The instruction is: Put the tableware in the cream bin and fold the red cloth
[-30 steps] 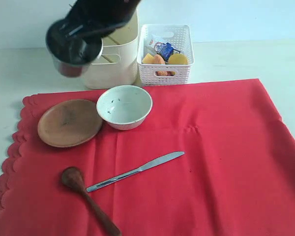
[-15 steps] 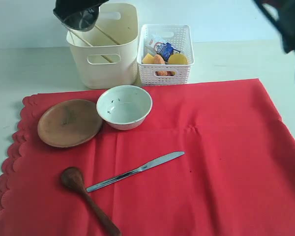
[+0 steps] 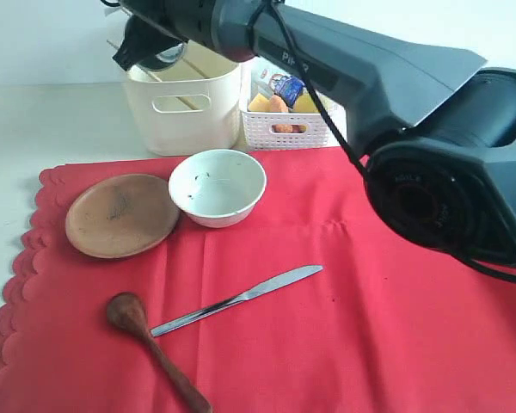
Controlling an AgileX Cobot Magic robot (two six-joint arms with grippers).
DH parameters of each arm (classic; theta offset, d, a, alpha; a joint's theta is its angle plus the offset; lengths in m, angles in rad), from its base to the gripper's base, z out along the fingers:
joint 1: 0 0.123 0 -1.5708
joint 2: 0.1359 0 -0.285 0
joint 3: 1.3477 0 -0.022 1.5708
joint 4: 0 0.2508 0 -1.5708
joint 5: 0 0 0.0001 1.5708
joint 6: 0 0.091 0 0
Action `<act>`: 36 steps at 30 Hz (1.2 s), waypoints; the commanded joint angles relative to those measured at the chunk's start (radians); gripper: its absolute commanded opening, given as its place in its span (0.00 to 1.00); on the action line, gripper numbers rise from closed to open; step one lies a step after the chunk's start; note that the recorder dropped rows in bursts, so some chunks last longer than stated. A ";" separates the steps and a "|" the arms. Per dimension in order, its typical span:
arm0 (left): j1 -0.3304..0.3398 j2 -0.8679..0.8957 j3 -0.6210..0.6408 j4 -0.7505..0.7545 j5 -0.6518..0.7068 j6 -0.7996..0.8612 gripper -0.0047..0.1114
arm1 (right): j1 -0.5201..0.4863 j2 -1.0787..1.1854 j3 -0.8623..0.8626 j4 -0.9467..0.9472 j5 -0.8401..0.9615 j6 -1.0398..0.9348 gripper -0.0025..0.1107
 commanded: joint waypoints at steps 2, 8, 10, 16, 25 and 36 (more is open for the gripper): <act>0.003 -0.004 0.003 0.005 -0.010 -0.004 0.04 | 0.000 0.020 -0.014 -0.101 0.009 0.045 0.02; 0.003 -0.004 0.003 0.005 -0.010 -0.004 0.04 | 0.000 0.046 -0.014 -0.099 0.016 0.045 0.15; 0.003 -0.004 0.003 0.005 -0.010 -0.004 0.04 | 0.000 0.050 -0.014 -0.097 0.030 0.045 0.25; 0.003 -0.004 0.003 0.005 -0.010 -0.004 0.04 | 0.000 0.041 -0.014 -0.097 0.088 0.043 0.56; 0.003 -0.004 0.003 0.005 -0.010 -0.004 0.04 | 0.000 -0.086 -0.014 0.105 0.228 -0.069 0.61; 0.003 -0.004 0.003 0.005 -0.010 -0.004 0.04 | 0.000 -0.336 -0.003 0.559 0.392 -0.237 0.17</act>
